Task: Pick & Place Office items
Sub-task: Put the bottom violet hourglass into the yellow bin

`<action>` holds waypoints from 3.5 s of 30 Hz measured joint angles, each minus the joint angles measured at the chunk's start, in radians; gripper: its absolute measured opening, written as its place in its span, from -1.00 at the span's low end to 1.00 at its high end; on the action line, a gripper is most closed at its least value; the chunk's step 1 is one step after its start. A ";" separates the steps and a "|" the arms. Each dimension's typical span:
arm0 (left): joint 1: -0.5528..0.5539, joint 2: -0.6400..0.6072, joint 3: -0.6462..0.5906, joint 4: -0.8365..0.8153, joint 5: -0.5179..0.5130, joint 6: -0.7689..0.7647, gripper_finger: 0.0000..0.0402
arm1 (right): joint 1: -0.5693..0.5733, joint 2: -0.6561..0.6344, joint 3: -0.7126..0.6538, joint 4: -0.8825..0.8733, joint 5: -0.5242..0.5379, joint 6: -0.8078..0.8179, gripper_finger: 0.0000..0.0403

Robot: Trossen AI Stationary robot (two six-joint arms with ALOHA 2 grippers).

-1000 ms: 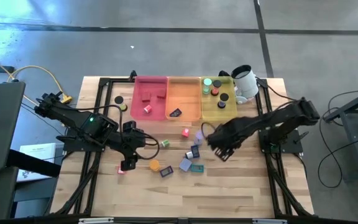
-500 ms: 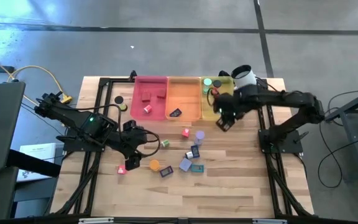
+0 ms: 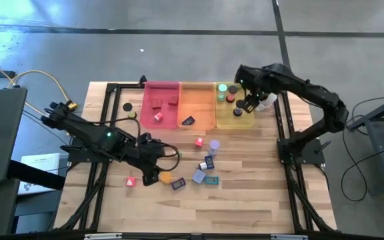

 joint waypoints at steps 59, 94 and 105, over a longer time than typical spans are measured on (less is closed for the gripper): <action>0.347 -0.053 -0.001 -0.031 0.125 0.397 0.46 | 0.043 0.071 -0.351 0.280 -0.205 0.081 -0.12; 0.325 -0.053 -0.001 -0.055 0.128 0.380 0.46 | -0.047 0.142 -0.480 0.527 -0.306 0.083 0.30; 0.329 -0.053 -0.001 -0.058 0.128 0.386 0.46 | -0.047 0.135 -0.480 0.523 -0.327 0.057 0.55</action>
